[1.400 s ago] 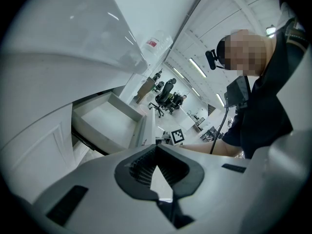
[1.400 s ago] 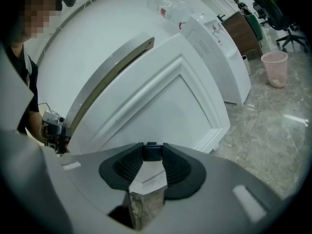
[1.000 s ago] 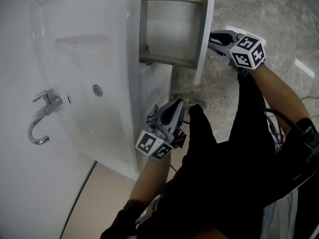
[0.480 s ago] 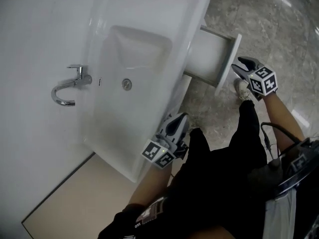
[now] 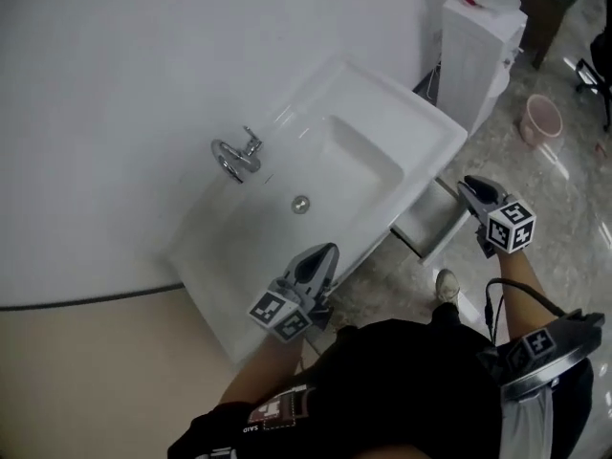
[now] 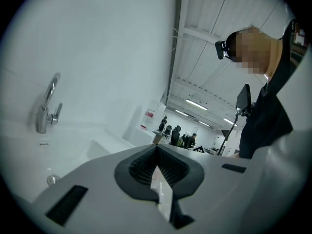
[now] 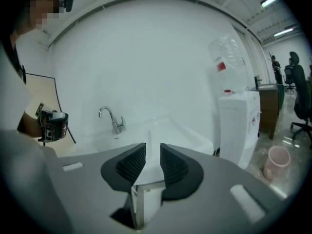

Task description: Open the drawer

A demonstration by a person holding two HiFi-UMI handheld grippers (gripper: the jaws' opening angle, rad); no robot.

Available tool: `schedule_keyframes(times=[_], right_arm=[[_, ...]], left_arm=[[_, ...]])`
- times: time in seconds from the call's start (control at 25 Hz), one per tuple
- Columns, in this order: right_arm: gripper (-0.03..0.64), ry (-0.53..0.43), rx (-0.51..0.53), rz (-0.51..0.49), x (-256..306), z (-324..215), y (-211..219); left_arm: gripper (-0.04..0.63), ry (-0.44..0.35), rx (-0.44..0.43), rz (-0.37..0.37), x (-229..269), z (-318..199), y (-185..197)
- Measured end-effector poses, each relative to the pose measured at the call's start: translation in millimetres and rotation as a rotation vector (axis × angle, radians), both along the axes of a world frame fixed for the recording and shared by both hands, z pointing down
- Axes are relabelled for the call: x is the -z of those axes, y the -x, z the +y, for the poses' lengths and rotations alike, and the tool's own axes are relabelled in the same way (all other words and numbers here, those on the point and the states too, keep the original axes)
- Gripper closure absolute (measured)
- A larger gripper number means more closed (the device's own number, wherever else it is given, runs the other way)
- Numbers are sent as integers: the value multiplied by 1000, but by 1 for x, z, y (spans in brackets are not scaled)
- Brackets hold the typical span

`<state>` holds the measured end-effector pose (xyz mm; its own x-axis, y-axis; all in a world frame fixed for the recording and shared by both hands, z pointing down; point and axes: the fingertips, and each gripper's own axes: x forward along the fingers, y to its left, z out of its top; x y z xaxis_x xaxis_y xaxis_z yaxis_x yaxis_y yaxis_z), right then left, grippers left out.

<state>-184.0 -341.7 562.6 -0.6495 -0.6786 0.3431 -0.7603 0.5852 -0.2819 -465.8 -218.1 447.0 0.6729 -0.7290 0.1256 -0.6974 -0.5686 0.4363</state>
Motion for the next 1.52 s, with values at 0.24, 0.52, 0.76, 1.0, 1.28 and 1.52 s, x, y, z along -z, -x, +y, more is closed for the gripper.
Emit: schedule_keyframes(times=[0.24,0.52,0.76,1.0,1.28,1.52], right_arm=[[568,-190,128,-62,137,-16,74],[596,-314,294,-47,239,-4,149],[617,-333,371,-57,280,20,193],[617,-320,464,-87,289,53,222],[618,-302,489,-107,293,65,239],[618,-252,459,-129,285,57,232]], left_arm=[[595,-150,121,-12,95,4,57],[595,-319,249,-37,174,24,107],[595,-349,318,-68,206,46,131],[595,-373,349,-80,215,66,140],[595,-357,387,-68,217,74,153],[595,-345,370,-53,213,71,141]])
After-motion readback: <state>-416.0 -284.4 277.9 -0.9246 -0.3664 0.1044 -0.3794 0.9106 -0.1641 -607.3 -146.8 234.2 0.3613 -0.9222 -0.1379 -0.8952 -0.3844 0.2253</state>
